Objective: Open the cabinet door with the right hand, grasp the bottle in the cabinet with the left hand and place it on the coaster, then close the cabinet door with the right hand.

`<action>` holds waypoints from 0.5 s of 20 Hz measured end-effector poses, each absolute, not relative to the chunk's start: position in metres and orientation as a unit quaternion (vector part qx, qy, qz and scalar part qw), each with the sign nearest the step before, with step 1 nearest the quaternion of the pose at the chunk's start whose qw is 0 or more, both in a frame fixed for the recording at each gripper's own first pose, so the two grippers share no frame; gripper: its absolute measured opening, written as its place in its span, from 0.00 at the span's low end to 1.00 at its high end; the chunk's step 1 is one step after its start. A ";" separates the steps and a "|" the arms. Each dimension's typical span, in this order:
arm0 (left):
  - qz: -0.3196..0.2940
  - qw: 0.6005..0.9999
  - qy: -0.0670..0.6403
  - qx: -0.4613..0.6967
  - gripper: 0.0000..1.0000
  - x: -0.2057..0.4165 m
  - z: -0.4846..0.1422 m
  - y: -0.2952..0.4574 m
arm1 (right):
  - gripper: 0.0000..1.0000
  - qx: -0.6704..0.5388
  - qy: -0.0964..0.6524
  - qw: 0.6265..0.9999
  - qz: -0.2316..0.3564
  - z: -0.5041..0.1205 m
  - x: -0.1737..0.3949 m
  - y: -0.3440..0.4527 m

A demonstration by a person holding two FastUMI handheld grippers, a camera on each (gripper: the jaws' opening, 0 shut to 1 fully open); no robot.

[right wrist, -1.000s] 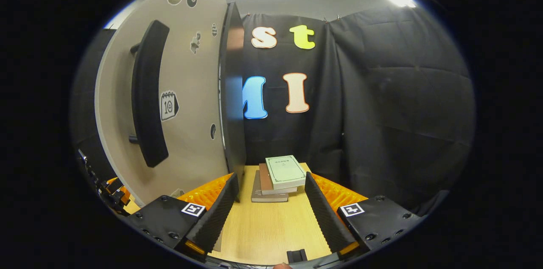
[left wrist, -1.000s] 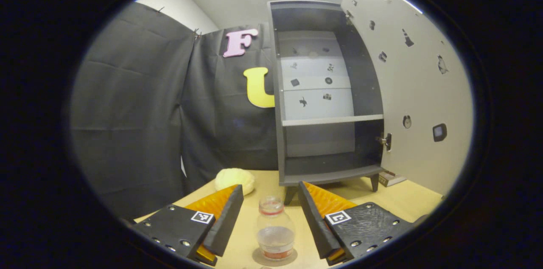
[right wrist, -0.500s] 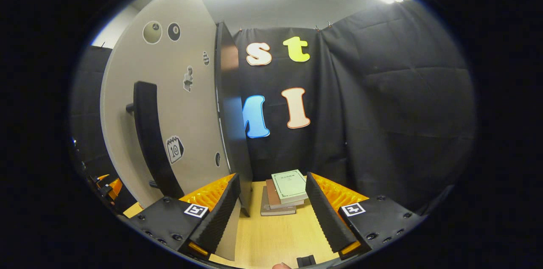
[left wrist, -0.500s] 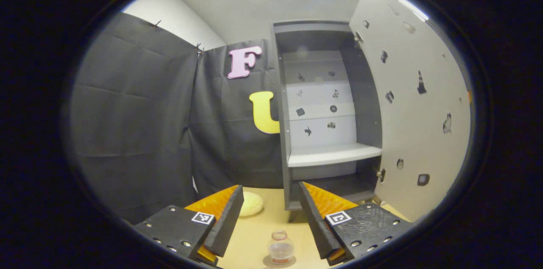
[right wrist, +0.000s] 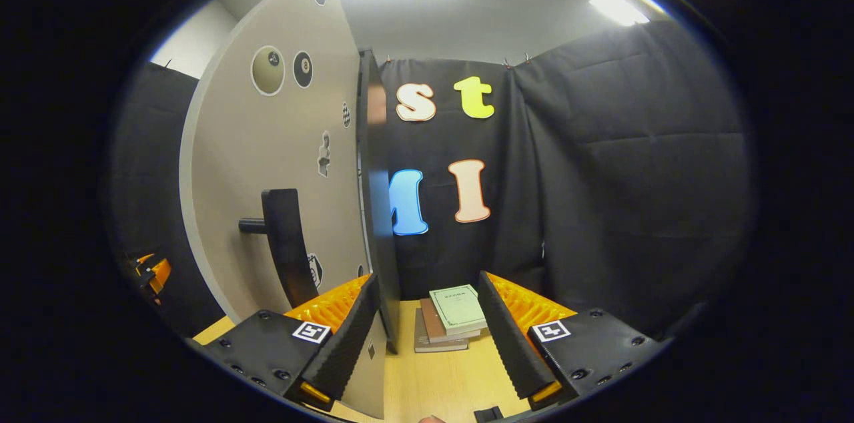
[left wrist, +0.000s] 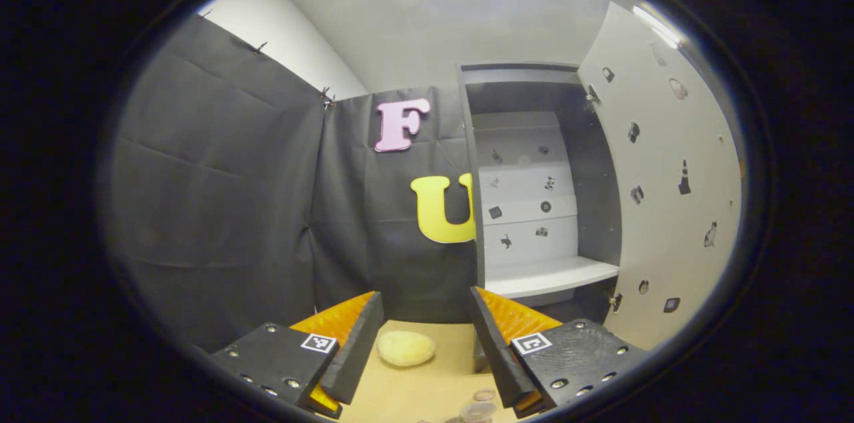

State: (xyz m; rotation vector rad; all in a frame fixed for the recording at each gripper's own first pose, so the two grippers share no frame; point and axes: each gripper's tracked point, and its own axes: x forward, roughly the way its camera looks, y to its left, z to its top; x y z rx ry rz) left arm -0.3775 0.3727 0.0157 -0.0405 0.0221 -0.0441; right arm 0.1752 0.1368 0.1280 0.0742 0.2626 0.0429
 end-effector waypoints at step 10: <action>-0.053 0.998 0.004 -0.030 0.77 -0.355 0.013 0.404 | 0.89 0.024 0.136 0.990 0.014 0.135 0.162 0.191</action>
